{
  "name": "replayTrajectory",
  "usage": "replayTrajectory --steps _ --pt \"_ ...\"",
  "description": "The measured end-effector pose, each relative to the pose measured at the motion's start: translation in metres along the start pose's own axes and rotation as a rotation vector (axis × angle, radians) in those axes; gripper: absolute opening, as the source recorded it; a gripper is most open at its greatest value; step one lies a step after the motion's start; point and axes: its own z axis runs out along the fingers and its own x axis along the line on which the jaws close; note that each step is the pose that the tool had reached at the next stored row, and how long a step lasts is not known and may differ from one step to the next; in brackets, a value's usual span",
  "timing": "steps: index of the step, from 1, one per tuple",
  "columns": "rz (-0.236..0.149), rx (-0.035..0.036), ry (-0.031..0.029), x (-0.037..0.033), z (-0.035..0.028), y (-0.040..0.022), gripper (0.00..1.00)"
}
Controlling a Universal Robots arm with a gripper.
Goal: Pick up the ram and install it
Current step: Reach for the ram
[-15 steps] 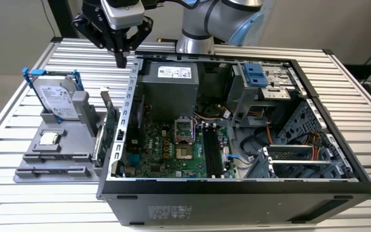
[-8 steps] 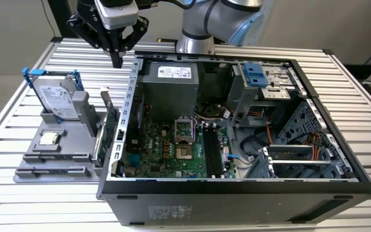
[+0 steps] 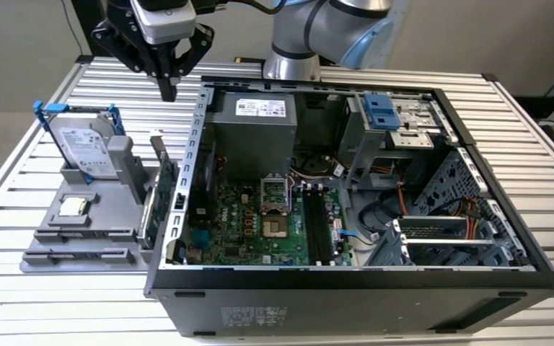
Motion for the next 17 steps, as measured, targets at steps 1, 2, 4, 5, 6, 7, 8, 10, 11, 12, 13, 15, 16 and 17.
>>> replayTrajectory --steps 1,2,4,5,6,7,8,10,11,12,13,15,16,17 --pt "0.0 0.0002 0.0002 0.0017 -0.0001 -0.0001 0.0" --pt "0.0 0.0001 0.0 0.0038 0.0 -0.0002 0.0" --pt "0.0 0.0001 0.0001 0.0078 -0.0001 -0.0005 0.0" --pt "0.0 0.0 0.0 0.0097 0.0 -0.0006 0.0" --pt "0.0 0.0 0.0 0.0117 0.0 -0.0007 0.0" --pt "0.0 0.0001 0.0001 0.0136 0.0 -0.0009 0.0" --pt "0.0 0.0 0.0001 0.0156 0.0 -0.001 0.0" --pt "0.0 0.0 0.0006 0.0194 -0.0001 -0.0013 0.0" --pt "0.0 0.0001 0.001 0.0212 -0.0001 -0.0014 0.0" --pt "0.0 0.0001 0.0013 0.023 -0.0001 -0.0015 0.0" --pt "0.0 0.0002 0.0016 0.0247 -0.0002 -0.0016 0.0" --pt "0.0 0.0001 0.0022 0.028 -0.0002 -0.0018 0.0" --pt "0.0 0.0003 0.0025 0.0296 -0.0003 -0.0019 0.0" --pt "0.0 0.0001 0.0025 0.0313 -0.0002 -0.0021 0.0"
